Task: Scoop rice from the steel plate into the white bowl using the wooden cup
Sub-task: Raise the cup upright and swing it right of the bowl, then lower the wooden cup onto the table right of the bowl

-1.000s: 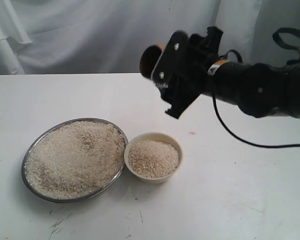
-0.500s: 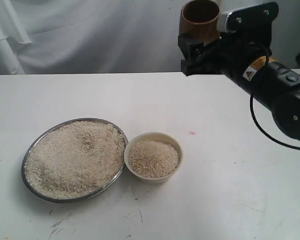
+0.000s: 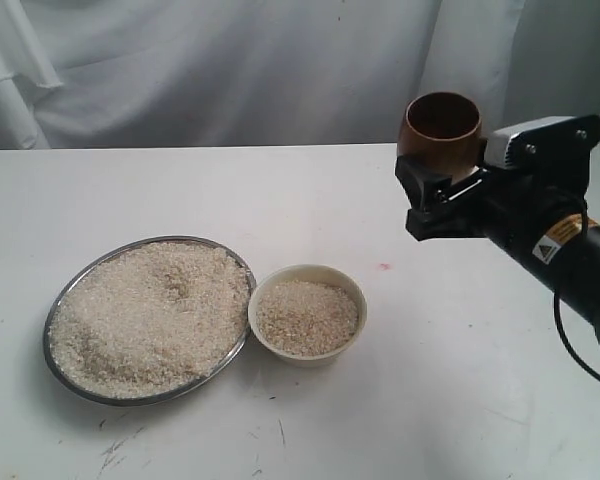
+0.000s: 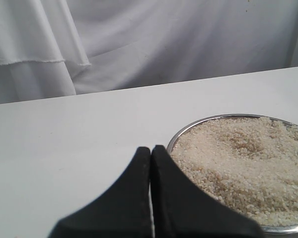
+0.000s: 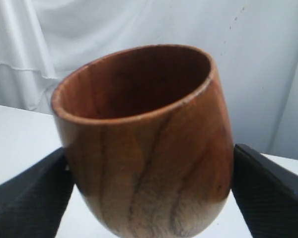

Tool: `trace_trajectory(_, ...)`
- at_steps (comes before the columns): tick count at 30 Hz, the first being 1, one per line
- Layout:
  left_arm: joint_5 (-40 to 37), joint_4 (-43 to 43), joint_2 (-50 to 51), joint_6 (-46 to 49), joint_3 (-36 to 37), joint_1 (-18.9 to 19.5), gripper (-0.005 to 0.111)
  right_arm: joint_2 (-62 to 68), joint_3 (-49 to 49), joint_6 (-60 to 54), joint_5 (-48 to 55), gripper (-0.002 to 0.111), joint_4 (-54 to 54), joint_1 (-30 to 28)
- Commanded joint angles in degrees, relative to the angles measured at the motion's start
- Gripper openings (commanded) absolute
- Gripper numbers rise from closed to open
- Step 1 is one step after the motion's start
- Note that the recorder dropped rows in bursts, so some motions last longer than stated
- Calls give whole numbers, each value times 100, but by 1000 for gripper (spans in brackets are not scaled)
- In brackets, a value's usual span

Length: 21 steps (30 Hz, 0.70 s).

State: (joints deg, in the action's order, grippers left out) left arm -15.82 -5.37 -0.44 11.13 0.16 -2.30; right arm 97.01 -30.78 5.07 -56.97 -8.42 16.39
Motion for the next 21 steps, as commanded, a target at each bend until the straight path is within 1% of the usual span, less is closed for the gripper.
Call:
trace_trajectory(1, 58, -6, 44, -18, -16, -37, 0, 519, 111, 332, -770, 0, -376, -45)
trace_trajectory(4, 58, -6, 44, -18, -16, -37, 0, 1023, 111, 390, -1294, 0, -360, -45)
trace_trajectory(11, 58, -6, 44, -28, -16, -37, 0, 1788, 48, 390, -1299, 0, -96, -45)
trace_trajectory(21, 58, -6, 44, -15, -16, -37, 0, 2375, -547, 377, -1156, 0, -189, -70)
